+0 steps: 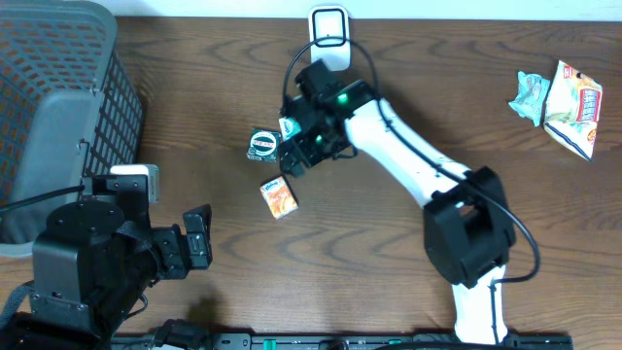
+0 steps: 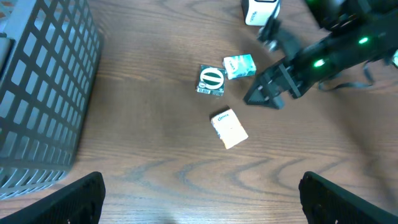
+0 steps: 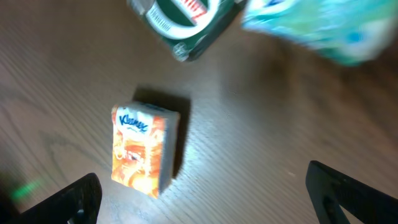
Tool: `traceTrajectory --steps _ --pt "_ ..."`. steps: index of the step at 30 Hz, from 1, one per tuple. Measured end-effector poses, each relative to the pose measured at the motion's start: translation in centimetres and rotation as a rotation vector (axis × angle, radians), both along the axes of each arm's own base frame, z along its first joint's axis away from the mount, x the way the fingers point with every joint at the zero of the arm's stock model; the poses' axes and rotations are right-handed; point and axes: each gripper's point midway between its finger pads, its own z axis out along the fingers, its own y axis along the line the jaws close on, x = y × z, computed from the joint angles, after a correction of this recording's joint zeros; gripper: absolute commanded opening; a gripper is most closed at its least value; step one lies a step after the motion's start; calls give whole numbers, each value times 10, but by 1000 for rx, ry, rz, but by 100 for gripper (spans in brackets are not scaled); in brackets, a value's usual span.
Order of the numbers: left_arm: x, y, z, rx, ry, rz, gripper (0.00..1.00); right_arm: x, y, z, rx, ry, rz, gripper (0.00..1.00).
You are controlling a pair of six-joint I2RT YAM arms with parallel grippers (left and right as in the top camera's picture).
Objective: Scan the item barcode
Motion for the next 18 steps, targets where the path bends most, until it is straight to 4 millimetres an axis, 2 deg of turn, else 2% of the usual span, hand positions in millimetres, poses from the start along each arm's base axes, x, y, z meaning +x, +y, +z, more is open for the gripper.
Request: traceTrajectory --steps 4,13,15,18 --pt "0 0 0 0 0 0 98 5 -9 11 7 -12 -22 99" --pt "0 0 0 0 0 0 98 4 -1 12 20 -28 -10 98" --pt "0 0 0 0 0 0 98 4 3 12 25 -36 -4 93" --pt "0 0 0 0 0 0 98 1 5 8 25 -31 0 78"
